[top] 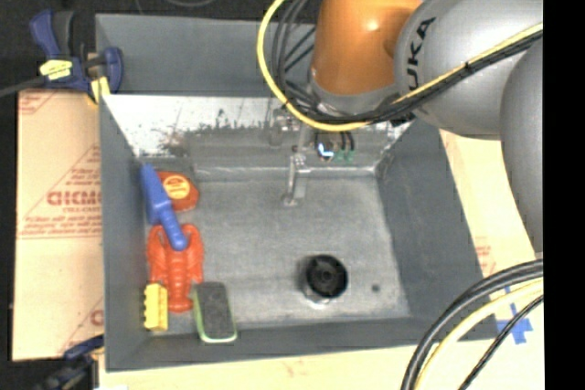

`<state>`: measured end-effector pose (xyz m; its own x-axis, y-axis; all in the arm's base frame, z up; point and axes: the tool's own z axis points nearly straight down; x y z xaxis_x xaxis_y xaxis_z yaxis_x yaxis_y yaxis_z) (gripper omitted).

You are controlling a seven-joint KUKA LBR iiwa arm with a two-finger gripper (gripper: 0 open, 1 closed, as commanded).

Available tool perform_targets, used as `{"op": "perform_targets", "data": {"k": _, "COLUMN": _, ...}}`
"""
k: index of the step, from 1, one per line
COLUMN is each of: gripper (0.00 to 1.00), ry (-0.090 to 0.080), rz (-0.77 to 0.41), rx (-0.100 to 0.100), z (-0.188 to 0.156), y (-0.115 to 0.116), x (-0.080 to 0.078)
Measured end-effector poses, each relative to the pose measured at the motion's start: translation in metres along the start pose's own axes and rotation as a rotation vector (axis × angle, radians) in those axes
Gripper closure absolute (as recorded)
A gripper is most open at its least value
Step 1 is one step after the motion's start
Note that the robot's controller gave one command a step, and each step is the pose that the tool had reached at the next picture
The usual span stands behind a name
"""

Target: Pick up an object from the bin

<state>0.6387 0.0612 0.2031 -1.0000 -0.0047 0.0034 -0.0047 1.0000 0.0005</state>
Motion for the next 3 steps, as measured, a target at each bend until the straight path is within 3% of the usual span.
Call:
{"op": "perform_targets", "data": {"k": 1, "gripper": 0.00, "ry": -0.008, "rz": 0.001, "rx": -0.001, "z": -0.005, "y": 0.000, "x": -0.001}}
{"op": "perform_targets", "data": {"k": 2, "gripper": 0.00, "ry": -0.014, "rz": -0.026, "rx": 0.000, "z": 0.039, "y": -0.019, "x": 0.024}}
{"op": "perform_targets", "data": {"k": 3, "gripper": 0.00, "ry": 0.001, "rz": -0.163, "rx": 0.001, "z": 0.071, "y": -0.035, "x": 0.038}}
